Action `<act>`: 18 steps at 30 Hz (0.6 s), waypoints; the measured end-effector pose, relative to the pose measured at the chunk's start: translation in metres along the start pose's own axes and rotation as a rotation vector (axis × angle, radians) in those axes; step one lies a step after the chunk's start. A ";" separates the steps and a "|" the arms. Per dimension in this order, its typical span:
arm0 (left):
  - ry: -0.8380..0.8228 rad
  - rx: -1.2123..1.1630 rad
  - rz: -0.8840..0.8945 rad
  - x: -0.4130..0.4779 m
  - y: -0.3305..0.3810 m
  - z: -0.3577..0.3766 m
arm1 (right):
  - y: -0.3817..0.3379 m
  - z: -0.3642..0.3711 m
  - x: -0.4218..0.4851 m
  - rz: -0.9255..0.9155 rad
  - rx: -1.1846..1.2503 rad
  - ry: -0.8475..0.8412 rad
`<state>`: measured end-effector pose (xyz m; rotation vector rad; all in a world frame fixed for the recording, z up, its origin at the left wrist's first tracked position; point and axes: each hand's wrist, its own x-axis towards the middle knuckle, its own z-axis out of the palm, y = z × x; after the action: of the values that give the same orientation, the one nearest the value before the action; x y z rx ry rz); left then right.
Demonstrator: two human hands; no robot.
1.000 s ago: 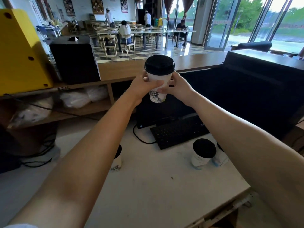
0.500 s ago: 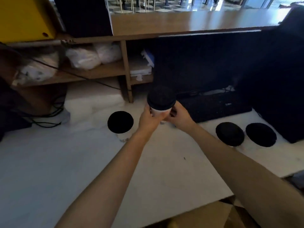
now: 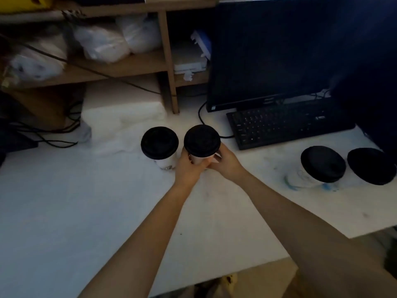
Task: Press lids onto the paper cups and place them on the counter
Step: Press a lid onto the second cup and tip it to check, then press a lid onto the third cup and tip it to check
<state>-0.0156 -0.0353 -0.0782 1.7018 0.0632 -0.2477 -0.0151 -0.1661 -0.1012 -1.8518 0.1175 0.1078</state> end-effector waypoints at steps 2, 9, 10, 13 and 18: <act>0.007 0.009 0.006 0.000 -0.002 0.000 | 0.002 0.002 0.000 -0.005 0.007 0.007; 0.054 0.058 0.024 -0.008 -0.001 0.003 | 0.001 0.004 0.001 0.024 0.017 -0.018; 0.056 0.077 0.008 -0.011 -0.001 0.004 | 0.000 0.004 0.000 0.034 0.017 -0.025; 0.056 0.081 -0.137 -0.019 -0.002 0.005 | -0.006 -0.002 -0.006 0.072 0.016 -0.044; 0.004 -0.034 -0.443 -0.033 -0.006 0.007 | -0.012 -0.030 -0.029 0.172 -0.048 -0.031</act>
<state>-0.0497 -0.0375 -0.0787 1.6394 0.4478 -0.5682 -0.0419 -0.1907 -0.0776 -1.8853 0.2545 0.2614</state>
